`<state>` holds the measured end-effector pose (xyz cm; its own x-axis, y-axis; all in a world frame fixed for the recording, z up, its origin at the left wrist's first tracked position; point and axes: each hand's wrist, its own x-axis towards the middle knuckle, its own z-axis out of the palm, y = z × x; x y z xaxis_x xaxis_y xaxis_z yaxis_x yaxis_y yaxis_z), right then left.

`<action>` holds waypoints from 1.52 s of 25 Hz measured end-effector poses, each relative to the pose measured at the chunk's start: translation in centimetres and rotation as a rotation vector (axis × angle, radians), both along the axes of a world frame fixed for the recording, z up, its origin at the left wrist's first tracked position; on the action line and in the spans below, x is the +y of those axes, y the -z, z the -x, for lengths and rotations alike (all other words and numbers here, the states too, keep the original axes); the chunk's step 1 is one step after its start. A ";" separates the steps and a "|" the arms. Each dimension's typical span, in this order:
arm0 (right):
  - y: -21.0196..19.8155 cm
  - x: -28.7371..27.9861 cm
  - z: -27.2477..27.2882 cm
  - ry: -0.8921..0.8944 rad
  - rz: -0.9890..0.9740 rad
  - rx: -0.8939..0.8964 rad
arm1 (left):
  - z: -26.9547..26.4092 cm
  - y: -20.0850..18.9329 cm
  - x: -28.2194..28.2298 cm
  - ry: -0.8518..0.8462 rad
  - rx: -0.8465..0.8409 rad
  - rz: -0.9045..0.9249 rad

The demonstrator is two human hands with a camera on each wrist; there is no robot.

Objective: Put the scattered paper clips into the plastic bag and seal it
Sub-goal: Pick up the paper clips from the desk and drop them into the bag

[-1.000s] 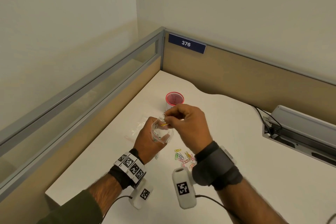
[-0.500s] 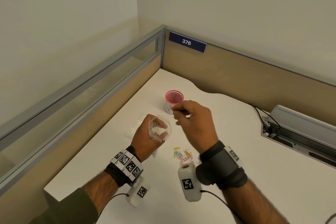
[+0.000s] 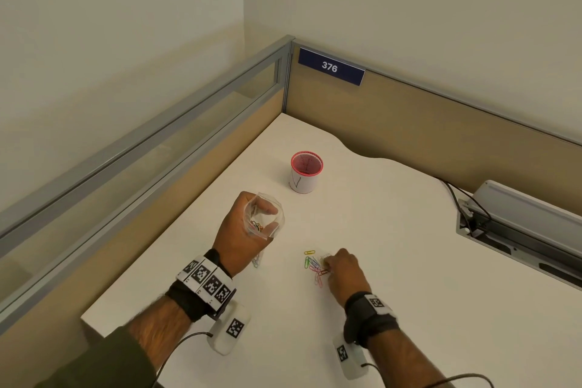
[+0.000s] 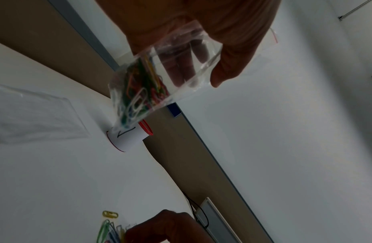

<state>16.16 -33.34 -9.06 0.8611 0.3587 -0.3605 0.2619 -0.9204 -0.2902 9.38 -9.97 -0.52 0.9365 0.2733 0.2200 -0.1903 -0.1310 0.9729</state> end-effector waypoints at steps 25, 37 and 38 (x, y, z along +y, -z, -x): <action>-1.2 2.5 -2.8 -0.269 -0.033 0.022 | 0.2 0.3 1.3 -0.052 0.053 -0.041; -1.3 -1.0 0.0 -0.217 0.007 0.075 | 0.1 0.2 0.2 -0.020 0.041 -0.044; -1.2 -0.7 0.2 -0.251 0.042 0.068 | 0.0 0.2 0.2 -0.018 0.039 -0.047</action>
